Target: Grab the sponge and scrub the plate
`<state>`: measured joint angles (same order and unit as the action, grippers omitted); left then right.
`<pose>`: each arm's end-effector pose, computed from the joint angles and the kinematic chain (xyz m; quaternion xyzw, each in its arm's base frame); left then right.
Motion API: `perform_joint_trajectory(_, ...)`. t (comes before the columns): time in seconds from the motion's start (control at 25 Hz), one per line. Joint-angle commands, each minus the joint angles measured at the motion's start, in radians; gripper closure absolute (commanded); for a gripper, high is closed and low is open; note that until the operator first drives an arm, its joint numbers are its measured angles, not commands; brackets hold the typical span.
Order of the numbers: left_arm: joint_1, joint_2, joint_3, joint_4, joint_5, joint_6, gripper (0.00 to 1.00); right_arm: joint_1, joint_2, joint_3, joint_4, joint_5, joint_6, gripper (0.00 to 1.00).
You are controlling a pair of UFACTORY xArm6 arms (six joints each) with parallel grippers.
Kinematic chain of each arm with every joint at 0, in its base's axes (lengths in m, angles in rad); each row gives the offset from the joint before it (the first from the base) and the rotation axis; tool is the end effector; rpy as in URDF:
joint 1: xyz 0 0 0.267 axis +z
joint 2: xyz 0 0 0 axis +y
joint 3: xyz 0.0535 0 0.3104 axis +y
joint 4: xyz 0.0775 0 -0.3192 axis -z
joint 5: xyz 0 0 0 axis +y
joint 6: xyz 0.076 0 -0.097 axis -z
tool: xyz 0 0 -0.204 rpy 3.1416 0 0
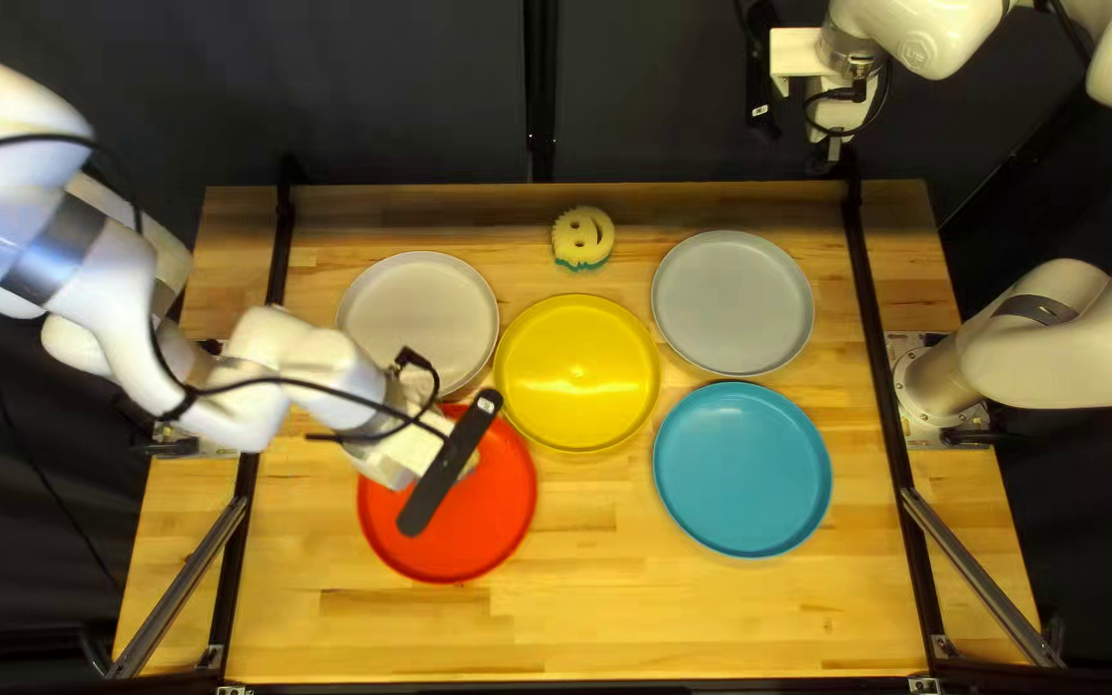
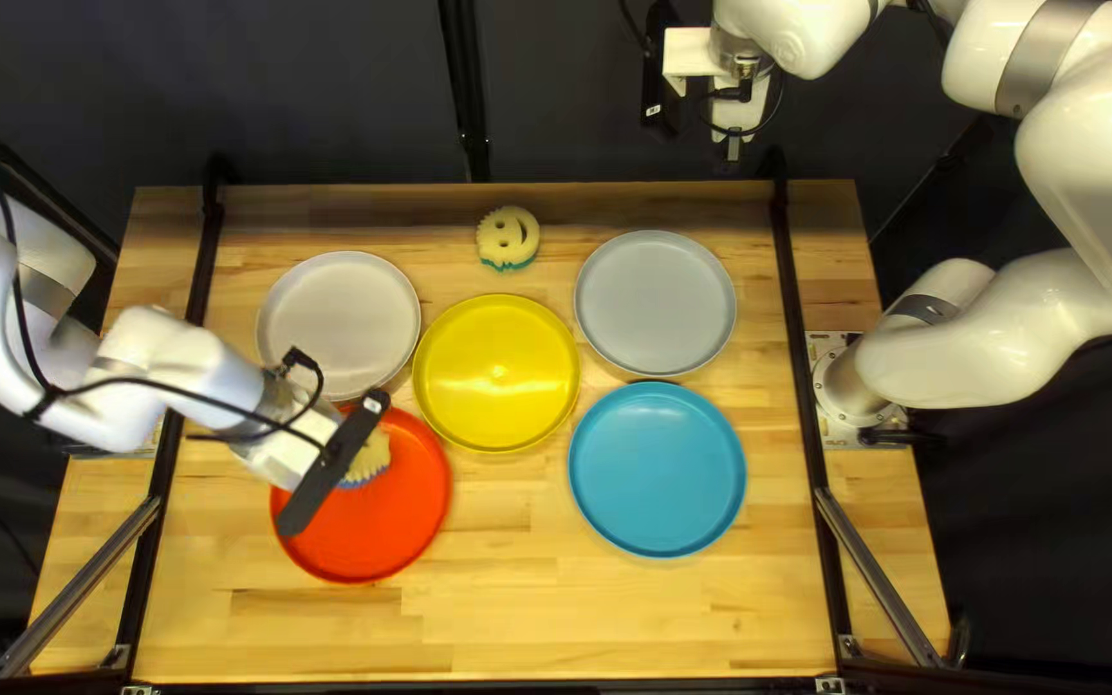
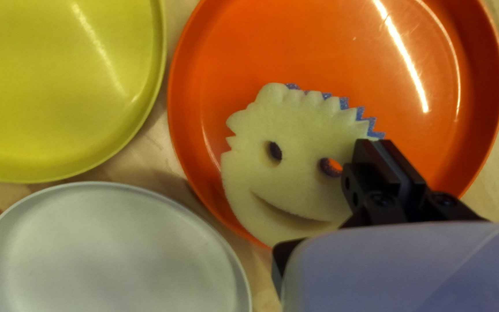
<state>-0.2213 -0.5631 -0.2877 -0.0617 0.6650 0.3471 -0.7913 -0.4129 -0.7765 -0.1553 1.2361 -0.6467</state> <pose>0.2920 -0.0737 0.1242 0.9616 -0.2575 0.0939 0.0153 0.1912 -0.2505 0.2246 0.9961 -0.0449 -0.0654 0.0393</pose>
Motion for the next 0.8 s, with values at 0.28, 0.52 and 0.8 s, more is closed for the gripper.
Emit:
perform_joint_trajectory(0.28, 0.173, -0.058, 0.174, -0.044, -0.058, 0.185, 1.0, 0.0, 0.0, 0.0, 0.0, 0.0, 0.0, 0.0)
perform_joint_trajectory(0.52, 0.236, -0.016, 0.198, -0.088, -0.111, 0.277, 1.0, 0.0, 0.0, 0.0, 0.0, 0.0, 0.0, 0.0)
perform_joint_trajectory(0.8, 0.398, -0.026, 0.223, -0.166, -0.087, 0.483, 1.0, 0.0, 0.0, 0.0, 0.0, 0.0, 0.0, 0.0)
